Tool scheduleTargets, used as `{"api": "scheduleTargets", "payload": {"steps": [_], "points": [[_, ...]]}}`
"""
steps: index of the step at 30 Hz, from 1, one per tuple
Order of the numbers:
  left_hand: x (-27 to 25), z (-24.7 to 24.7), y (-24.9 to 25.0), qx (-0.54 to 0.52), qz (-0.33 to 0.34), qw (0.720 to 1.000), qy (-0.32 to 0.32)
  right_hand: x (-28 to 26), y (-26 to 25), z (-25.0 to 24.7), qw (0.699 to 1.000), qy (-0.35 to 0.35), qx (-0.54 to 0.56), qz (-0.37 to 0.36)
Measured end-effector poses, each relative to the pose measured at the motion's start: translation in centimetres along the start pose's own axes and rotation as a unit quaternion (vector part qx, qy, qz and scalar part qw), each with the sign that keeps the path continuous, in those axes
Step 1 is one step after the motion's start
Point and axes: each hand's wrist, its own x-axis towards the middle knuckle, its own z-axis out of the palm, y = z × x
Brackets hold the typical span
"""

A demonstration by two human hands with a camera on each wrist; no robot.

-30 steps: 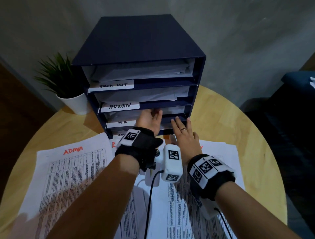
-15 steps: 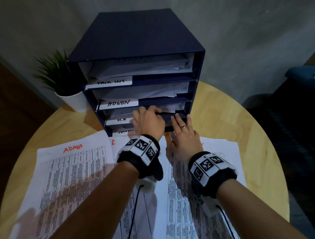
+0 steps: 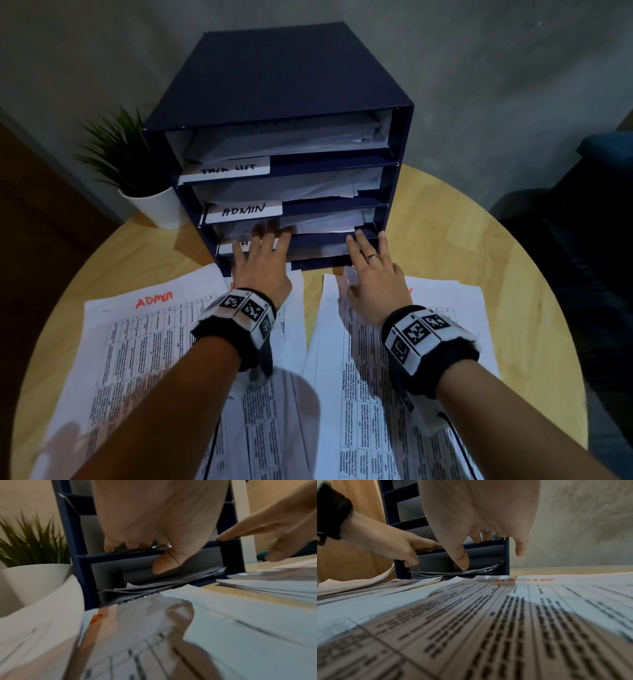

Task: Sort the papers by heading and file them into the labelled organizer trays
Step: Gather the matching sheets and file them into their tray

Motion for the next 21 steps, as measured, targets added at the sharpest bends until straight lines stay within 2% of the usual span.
{"api": "scheduleTargets", "payload": {"steps": [5,7,8,10,13,21], "points": [[0.4,-1.1,0.2,-0.016,-0.098,0.995,-0.022,0.0,-0.1,0.0,1.0,0.002,0.005,0.001],[0.1,-1.5,1.0,-0.025,-0.12,0.992,0.006,0.2,0.0,0.2,1.0,0.004,-0.001,0.002],[-0.1,-1.5,1.5,-0.024,-0.108,0.993,0.035,0.3,0.1,0.4,1.0,0.006,-0.004,0.003],[-0.6,-1.5,2.5,-0.031,-0.035,0.995,0.087,0.3,0.1,0.5,1.0,0.008,-0.007,0.003],[-0.8,-1.3,3.4,-0.031,0.095,0.993,0.066,0.2,0.0,0.3,1.0,0.008,-0.008,-0.001],[1.2,-1.5,4.6,-0.056,0.108,0.992,-0.014,0.2,0.0,0.3,1.0,0.009,-0.007,-0.001]]}}
